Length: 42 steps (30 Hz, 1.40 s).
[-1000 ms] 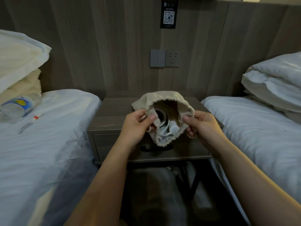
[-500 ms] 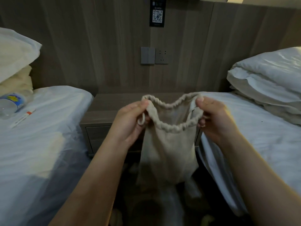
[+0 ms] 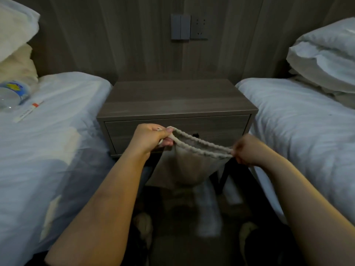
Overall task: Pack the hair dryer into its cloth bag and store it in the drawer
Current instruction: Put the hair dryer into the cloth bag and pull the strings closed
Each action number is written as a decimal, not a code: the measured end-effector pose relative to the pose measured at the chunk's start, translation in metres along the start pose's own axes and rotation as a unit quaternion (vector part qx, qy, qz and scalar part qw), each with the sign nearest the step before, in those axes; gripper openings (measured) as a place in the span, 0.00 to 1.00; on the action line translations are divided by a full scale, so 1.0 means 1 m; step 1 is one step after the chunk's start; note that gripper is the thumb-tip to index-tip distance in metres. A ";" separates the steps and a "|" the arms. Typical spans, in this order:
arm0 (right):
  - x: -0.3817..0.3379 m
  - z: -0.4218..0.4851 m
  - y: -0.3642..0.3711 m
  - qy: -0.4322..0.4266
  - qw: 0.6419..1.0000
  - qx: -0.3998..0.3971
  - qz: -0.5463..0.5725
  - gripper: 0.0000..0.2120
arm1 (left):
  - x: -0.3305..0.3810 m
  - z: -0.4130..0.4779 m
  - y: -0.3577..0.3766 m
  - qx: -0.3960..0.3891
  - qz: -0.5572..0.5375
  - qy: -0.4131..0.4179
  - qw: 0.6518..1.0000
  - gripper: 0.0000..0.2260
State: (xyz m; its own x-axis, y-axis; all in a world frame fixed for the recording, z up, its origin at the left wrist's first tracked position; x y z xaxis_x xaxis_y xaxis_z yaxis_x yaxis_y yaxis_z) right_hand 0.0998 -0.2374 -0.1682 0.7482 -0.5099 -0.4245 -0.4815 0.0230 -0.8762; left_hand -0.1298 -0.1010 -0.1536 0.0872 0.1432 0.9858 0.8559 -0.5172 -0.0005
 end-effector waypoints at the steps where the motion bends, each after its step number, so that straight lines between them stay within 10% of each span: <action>1: 0.003 0.003 0.009 0.023 0.998 -0.023 -0.048 0.15 | -0.002 0.003 0.000 -0.006 0.014 -0.001 1.000 0.06; 6: 0.012 0.016 -0.005 0.053 0.991 0.033 -0.115 0.14 | -0.004 0.018 -0.004 -0.028 0.089 0.000 0.996 0.03; 9: 0.022 0.020 -0.013 0.022 0.990 0.069 0.120 0.17 | -0.012 0.028 -0.014 -0.022 0.087 -0.011 0.996 0.04; 18: 0.017 0.008 -0.018 -0.036 0.665 0.065 0.743 0.18 | -0.024 0.036 -0.034 0.063 0.028 -0.021 0.997 0.03; 23: 0.032 0.000 -0.032 -0.049 0.568 0.122 0.812 0.21 | -0.026 0.035 -0.068 0.189 0.320 -0.037 0.928 0.07; 29: -0.035 0.003 -0.002 -0.156 0.658 0.007 0.736 0.24 | -0.054 0.035 -0.007 -0.002 0.656 -0.081 0.751 0.14; 35: -0.057 0.007 0.006 -0.190 0.671 -0.024 0.716 0.19 | -0.079 0.016 0.094 -0.238 0.518 0.082 0.818 0.37; 39: -0.049 0.002 -0.005 -0.193 0.653 -0.013 0.732 0.26 | -0.073 0.019 0.089 -0.152 0.580 0.114 0.792 0.12; 42: -0.008 0.002 -0.021 -0.135 0.785 0.118 0.593 0.22 | -0.055 0.009 0.096 -0.163 0.550 0.166 0.802 0.09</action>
State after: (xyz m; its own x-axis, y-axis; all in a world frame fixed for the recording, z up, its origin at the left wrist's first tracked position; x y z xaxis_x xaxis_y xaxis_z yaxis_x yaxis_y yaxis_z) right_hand 0.1048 -0.2325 -0.1464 -0.0773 0.1907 -0.9786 -0.8380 0.5193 0.1674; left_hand -0.0476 -0.1510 -0.2089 0.5108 -0.7556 0.4101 0.1720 -0.3776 -0.9099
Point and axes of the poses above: each hand's wrist, its own z-axis towards the middle knuckle, its own y-axis out of the palm, x = y × z, the point moved 9 cm from there along z, towards the middle knuckle, and after that the axes turned 5 degrees about -x, right-handed, at the moved point
